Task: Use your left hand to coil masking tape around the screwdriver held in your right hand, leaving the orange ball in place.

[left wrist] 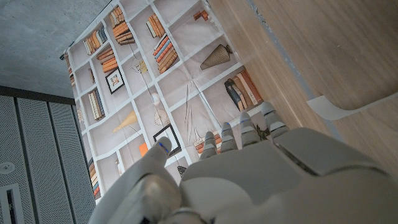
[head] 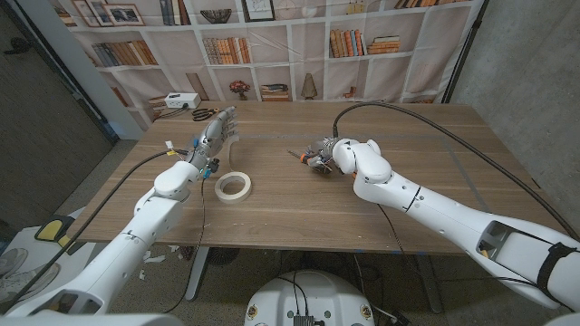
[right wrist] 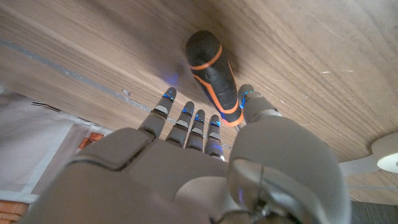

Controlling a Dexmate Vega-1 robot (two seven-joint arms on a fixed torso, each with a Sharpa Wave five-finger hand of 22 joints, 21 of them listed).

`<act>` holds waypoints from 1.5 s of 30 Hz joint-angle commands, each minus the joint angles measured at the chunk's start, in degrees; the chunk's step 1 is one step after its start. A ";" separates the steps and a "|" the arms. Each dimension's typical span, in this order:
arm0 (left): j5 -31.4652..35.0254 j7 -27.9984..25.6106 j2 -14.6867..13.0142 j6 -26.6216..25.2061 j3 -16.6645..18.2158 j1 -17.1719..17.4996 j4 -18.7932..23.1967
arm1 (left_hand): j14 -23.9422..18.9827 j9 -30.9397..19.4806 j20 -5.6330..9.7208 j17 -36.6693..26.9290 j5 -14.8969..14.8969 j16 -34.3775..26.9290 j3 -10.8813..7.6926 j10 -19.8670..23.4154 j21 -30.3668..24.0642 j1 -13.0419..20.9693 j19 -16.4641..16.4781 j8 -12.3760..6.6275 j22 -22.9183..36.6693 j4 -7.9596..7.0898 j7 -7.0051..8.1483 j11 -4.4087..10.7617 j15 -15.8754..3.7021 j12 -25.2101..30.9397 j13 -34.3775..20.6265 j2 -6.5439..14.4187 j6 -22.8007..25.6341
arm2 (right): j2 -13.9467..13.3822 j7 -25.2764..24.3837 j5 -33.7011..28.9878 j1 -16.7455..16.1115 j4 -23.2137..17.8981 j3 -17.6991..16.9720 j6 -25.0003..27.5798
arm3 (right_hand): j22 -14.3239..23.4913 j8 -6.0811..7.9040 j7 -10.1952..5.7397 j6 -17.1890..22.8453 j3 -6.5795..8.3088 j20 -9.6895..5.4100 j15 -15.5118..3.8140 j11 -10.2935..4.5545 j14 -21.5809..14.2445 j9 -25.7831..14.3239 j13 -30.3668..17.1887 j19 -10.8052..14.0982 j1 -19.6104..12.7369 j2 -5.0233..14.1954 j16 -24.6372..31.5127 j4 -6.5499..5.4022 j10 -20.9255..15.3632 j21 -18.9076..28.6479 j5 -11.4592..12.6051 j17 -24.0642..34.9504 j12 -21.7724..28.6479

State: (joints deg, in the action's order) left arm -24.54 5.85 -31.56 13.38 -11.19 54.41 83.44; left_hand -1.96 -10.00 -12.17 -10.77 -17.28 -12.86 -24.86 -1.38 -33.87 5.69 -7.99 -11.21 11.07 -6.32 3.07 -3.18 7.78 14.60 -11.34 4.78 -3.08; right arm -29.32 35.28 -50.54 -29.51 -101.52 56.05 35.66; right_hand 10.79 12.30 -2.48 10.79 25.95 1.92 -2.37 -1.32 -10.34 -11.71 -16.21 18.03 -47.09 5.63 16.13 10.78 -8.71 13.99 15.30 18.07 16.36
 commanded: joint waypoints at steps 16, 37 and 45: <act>-0.96 2.70 0.40 1.12 -1.07 -2.50 -3.14 | -0.59 -0.30 -0.07 -0.17 0.23 0.20 0.36 -0.07 0.17 -0.92 0.33 0.19 0.16 -0.49 0.42 -0.25 0.34 -0.25 -0.08 -0.12 0.35 | 3.44 2.43 -14.07 -0.89 6.01 0.96 1.51 | 0.13 0.71 -3.53 1.96 1.91 -6.34 -6.85 -4.06 -1.46 -0.06 -0.05 1.43 -17.55 2.11 1.09 -0.02 -2.25 0.56 -2.40 0.62 -0.34; -0.80 2.33 -0.26 -0.40 -1.17 -2.64 -2.49 | -0.75 -0.31 -0.04 -0.18 0.15 0.35 0.52 -0.20 0.33 -1.18 0.50 0.35 0.19 -0.74 0.59 -0.26 0.33 -0.49 -0.11 0.06 0.08 | 6.06 4.92 -9.09 1.33 11.63 0.66 -1.82 | 0.77 2.98 -4.06 15.06 -9.60 -1.32 -8.36 -2.82 -18.05 0.01 -0.21 11.73 -8.56 0.17 10.31 -4.62 -13.35 5.05 -2.15 5.07 4.20; -0.55 2.19 -0.45 -1.01 -1.39 -2.86 -1.91 | -0.77 -0.31 -0.03 -0.18 0.12 0.40 0.52 -0.21 0.37 -1.20 0.54 0.41 0.19 -0.78 0.59 -0.23 0.30 -0.54 -0.11 0.13 -0.08 | 3.79 -5.31 -6.89 -1.46 10.71 -0.93 -6.45 | 5.13 8.29 -4.20 39.09 -6.47 -5.32 -10.54 -3.57 -36.71 0.10 -2.21 17.89 -18.00 6.11 24.86 -2.85 -35.73 14.01 -3.72 17.49 13.41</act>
State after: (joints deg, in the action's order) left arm -25.42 8.27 -31.72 13.14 -12.33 51.78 80.89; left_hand -2.27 -10.00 -12.17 -10.80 -17.28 -12.42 -24.38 -1.38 -33.88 5.15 -7.99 -10.99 11.05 -6.80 3.07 -3.18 8.09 14.32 -11.33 4.70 -3.08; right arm -23.81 38.58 -59.80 -28.73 -91.04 55.94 33.47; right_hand 14.34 18.86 -0.94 32.55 17.14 -2.47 -0.27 -0.51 -38.70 -11.38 -16.20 34.53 -58.72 6.69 37.72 8.66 -31.99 25.32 12.18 32.27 27.30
